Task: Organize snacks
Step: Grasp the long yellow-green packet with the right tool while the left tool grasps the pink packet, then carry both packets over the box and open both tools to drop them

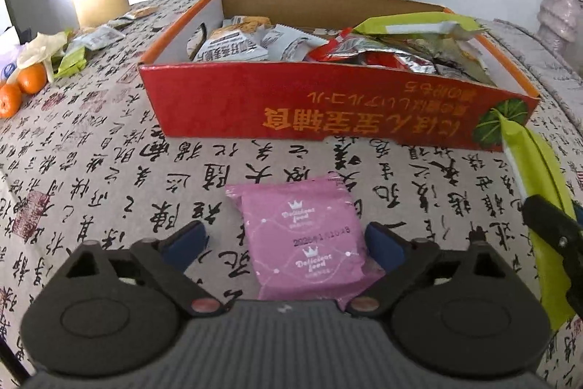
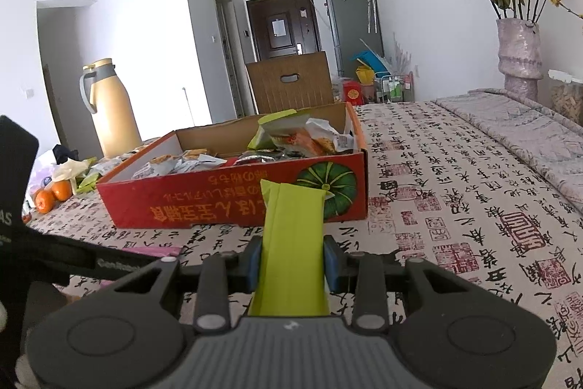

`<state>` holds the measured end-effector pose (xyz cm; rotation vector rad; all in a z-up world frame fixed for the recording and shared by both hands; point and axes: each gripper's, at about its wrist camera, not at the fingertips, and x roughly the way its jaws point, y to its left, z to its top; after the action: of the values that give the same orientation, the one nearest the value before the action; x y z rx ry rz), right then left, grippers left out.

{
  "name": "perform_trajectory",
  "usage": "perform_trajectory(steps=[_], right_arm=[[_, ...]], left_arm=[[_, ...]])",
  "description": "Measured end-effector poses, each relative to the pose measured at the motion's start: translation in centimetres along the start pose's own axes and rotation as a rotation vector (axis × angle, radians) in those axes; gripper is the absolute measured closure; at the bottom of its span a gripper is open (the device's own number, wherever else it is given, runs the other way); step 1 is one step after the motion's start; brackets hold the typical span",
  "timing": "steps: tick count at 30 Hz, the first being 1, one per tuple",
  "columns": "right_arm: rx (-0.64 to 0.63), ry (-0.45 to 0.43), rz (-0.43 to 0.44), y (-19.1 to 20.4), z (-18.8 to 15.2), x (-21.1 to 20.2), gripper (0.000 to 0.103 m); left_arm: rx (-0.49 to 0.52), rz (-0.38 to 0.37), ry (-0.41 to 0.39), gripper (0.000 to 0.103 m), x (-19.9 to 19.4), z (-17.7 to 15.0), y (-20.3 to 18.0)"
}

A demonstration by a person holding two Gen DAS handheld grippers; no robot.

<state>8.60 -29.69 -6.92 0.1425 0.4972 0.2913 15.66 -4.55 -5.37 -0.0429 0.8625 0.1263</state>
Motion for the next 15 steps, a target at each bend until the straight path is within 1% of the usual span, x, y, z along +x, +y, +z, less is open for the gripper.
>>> perform_trajectory(steps=[1,3,4,15], right_arm=[[0.0,0.0,0.0,0.0,0.0,0.0,0.07],[0.002,-0.001,-0.001,0.0,0.0,-0.1,0.07],[0.003,-0.001,-0.001,0.0,0.0,-0.1,0.07],[-0.004,-0.001,-0.001,0.7,-0.1,-0.5,0.07]], left_arm=[[0.007,-0.005,-0.006,0.021,-0.1,0.0,-0.1],[0.02,-0.019,-0.02,0.037,-0.5,-0.1,-0.2],[0.024,-0.025,-0.026,0.04,-0.7,-0.1,-0.2],[0.029,-0.044,-0.053,0.04,-1.5,-0.5,0.4]])
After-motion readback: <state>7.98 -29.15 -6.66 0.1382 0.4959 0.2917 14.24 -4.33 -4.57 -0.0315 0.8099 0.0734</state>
